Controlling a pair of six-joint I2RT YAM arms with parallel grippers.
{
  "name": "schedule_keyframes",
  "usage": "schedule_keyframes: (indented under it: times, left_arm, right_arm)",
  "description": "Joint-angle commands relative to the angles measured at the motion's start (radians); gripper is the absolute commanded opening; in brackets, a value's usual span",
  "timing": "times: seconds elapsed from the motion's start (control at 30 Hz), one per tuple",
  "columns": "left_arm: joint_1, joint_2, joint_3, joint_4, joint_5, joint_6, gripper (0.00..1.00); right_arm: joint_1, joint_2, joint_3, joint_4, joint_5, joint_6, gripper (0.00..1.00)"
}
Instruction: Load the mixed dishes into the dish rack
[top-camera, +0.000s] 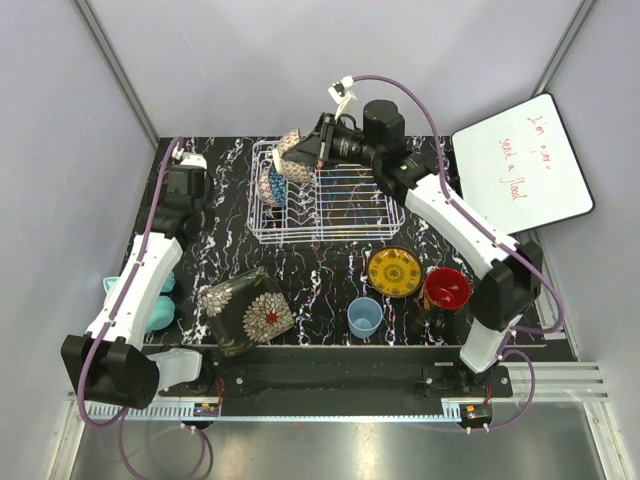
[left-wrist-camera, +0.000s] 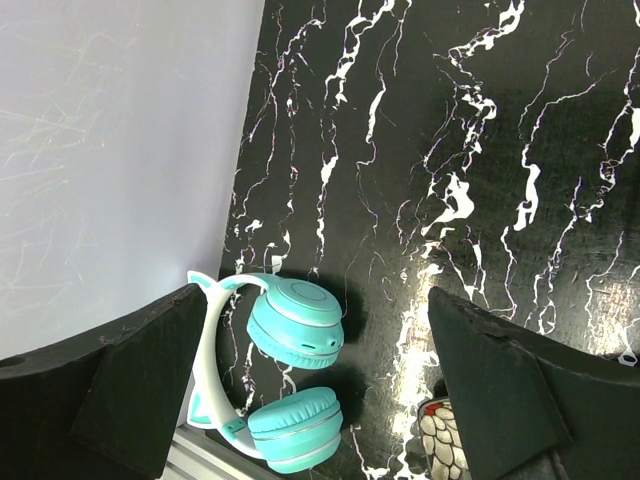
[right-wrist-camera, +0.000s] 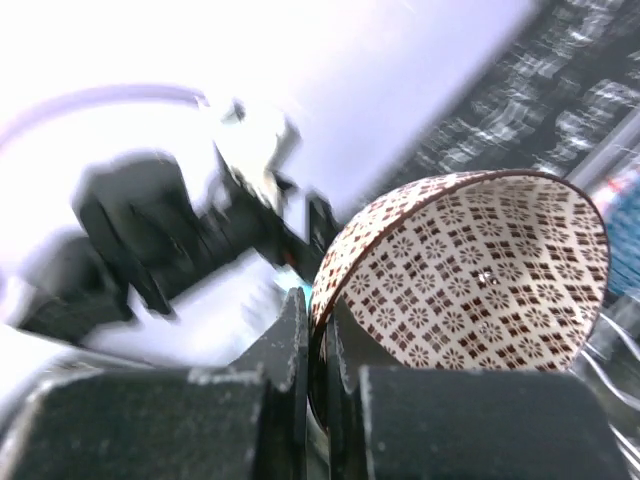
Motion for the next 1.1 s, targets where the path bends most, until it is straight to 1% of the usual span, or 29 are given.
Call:
schedule_keyframes:
  times: [0.0, 0.03, 0.07, 0.13, 0.17, 0.4, 0.57, 0.83, 1.07]
  left_arm:
    - [0.006, -0.014, 0.029, 0.022, 0.014, 0.0, 0.99]
    - [0.008, -0.009, 0.029, 0.022, 0.016, 0.002, 0.99]
    - [0.008, -0.009, 0.028, 0.022, 0.018, -0.003, 0.99]
    - [0.008, -0.001, 0.026, 0.022, 0.018, -0.007, 0.99]
    - [0.008, 0.0, 0.023, 0.022, 0.019, -0.012, 0.99]
    - [0.008, 0.009, 0.019, 0.022, 0.024, -0.02, 0.99]
    - [0.009, 0.012, 0.022, 0.022, 0.024, -0.011, 0.99]
    - [0.011, 0.025, 0.022, 0.033, 0.01, -0.001, 0.99]
    - [0.012, 0.035, 0.034, 0.031, 0.008, 0.003, 0.99]
  right_arm:
    - [-0.045, 0.115, -0.084, 0.603, -0.241, 0.47, 0.0]
    - [-0.052, 0.141, -0.101, 0.678, -0.253, 0.601, 0.0]
    - [-0.057, 0.196, -0.101, 0.815, -0.26, 0.662, 0.0]
    - [-0.063, 0.253, -0.077, 0.908, -0.272, 0.781, 0.0]
    - [-0.063, 0.299, -0.067, 0.933, -0.272, 0.8, 0.0]
    - [-0.065, 0.39, -0.069, 0.945, -0.258, 0.805, 0.0]
    - [-0.068, 0.487, -0.036, 0.985, -0.273, 0.859, 0.0]
    - [-0.068, 0.556, -0.032, 0.965, -0.273, 0.851, 0.0]
    - [-0.069, 0.616, -0.027, 0.987, -0.281, 0.866, 0.0]
